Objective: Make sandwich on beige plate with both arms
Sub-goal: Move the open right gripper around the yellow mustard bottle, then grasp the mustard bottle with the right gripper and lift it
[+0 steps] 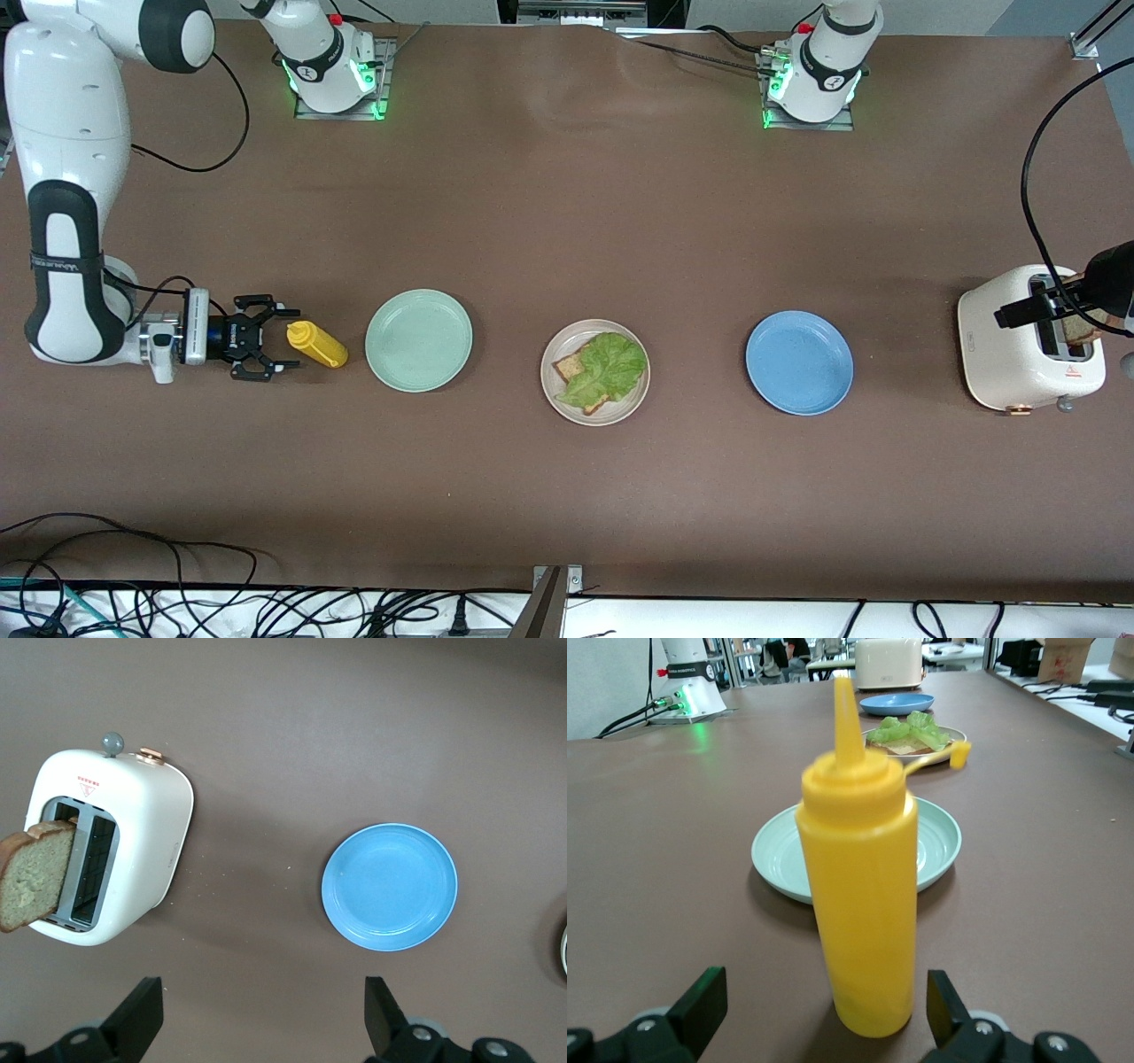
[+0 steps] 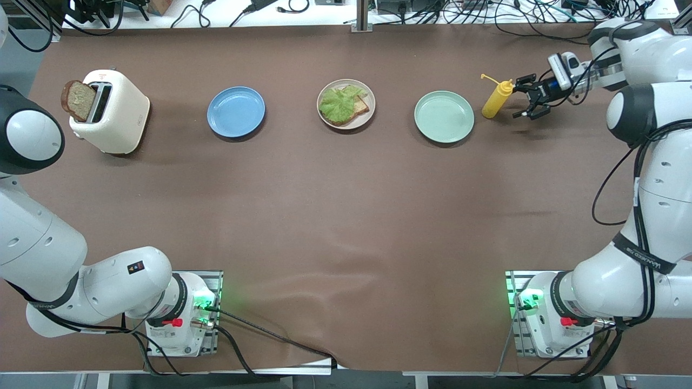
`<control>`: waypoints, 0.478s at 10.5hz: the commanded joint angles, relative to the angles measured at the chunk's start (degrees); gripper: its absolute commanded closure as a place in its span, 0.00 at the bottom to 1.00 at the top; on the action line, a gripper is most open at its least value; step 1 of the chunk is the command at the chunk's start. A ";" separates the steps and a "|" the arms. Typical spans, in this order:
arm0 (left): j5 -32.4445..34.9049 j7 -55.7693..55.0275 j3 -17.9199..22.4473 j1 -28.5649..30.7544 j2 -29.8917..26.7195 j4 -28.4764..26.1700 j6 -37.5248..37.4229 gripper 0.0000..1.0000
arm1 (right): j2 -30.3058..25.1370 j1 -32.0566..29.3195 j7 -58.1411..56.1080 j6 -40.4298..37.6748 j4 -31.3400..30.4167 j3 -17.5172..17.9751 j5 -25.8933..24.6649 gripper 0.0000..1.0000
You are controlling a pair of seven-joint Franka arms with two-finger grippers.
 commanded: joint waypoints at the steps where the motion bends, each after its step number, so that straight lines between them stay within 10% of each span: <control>1: -1.24 0.32 0.09 0.02 -0.53 -0.34 -0.05 0.00 | 2.10 0.23 -1.67 -0.60 1.06 0.58 3.06 0.00; 5: -1.24 0.58 0.09 0.02 -0.53 -0.43 -0.05 0.00 | 3.42 1.99 -1.14 1.77 0.79 2.25 5.52 0.10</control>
